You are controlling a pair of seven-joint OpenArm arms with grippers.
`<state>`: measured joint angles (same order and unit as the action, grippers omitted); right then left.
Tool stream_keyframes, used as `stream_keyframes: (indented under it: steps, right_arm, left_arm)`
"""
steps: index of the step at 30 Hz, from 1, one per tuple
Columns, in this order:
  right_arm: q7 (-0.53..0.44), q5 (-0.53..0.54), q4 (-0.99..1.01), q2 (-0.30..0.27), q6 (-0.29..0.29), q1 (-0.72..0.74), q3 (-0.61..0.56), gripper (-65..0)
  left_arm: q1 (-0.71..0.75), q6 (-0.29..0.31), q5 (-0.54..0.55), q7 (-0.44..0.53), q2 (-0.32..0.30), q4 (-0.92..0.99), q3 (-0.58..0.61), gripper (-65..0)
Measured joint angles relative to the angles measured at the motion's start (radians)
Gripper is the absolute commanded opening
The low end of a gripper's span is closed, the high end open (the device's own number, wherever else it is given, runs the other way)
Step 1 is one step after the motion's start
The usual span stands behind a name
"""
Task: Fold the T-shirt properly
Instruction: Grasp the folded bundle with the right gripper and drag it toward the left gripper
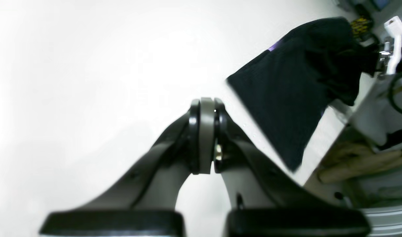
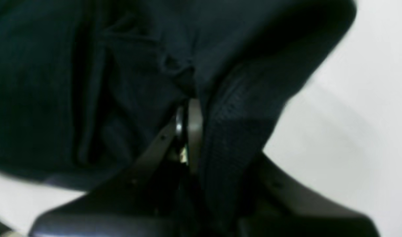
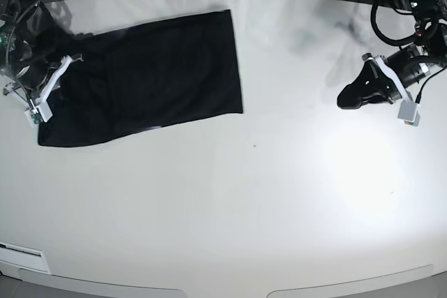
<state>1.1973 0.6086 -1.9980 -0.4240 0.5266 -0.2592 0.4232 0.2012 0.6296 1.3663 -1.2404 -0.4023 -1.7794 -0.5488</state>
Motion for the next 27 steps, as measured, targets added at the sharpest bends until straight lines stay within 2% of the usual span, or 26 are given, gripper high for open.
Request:
stream_keyframes:
  steps: [1,3,5,8,10,13,17,19,23,27]
  right_arm:
    - [-0.004,-0.036,-0.029,-0.007,-0.032,-0.014,-0.002,-65.0]
    - [-0.017,-0.052,-0.100,-0.011,-0.061,-0.034,-0.002,-65.0]
    - [-0.034,0.045,-0.163,0.000,-0.066,-0.056,0.000,-65.0]
    - [-0.030,0.250,-0.229,0.071,-0.016,-0.085,-0.001,-65.0]
    - [-0.032,0.339,-0.248,0.129,0.022,-0.087,-0.001,-65.0]
    - [-0.031,0.364,-0.249,0.216,0.035,-0.076,-0.005,-65.0]
    - [-0.032,0.357,-0.246,0.299,0.074,-0.074,-0.052,-65.0]
    - [-0.032,0.356,-0.243,0.326,0.080,-0.074,-0.085,-65.0]
    - [-0.046,0.333,-0.239,0.343,0.080,-0.073,-0.150,-65.0]
    - [-0.051,0.473,-0.239,0.350,0.137,-0.062,-0.198,-65.0]
  left_arm:
    - [0.006,0.000,0.008,0.000,0.000,0.000,-0.001,-65.0]
    - [0.018,0.000,0.025,-0.003,0.002,0.000,-0.001,-65.0]
    - [0.018,0.000,0.022,-0.010,0.007,0.000,0.000,-65.0]
    - [0.018,0.000,0.025,-0.007,0.010,0.000,0.005,-65.0]
    - [0.027,0.001,0.026,-0.008,0.018,0.000,0.005,-65.0]
    - [0.044,0.000,0.026,-0.010,0.019,0.000,0.005,-65.0]
    - [0.054,0.007,0.034,-0.009,0.019,0.000,0.005,-65.0]
    - [0.055,0.008,0.033,-0.010,0.019,0.000,0.005,-65.0]
    - [0.056,0.008,0.034,-0.007,0.019,0.000,0.005,-65.0]
    - [0.056,0.008,0.033,-0.007,0.019,0.000,0.005,-65.0]
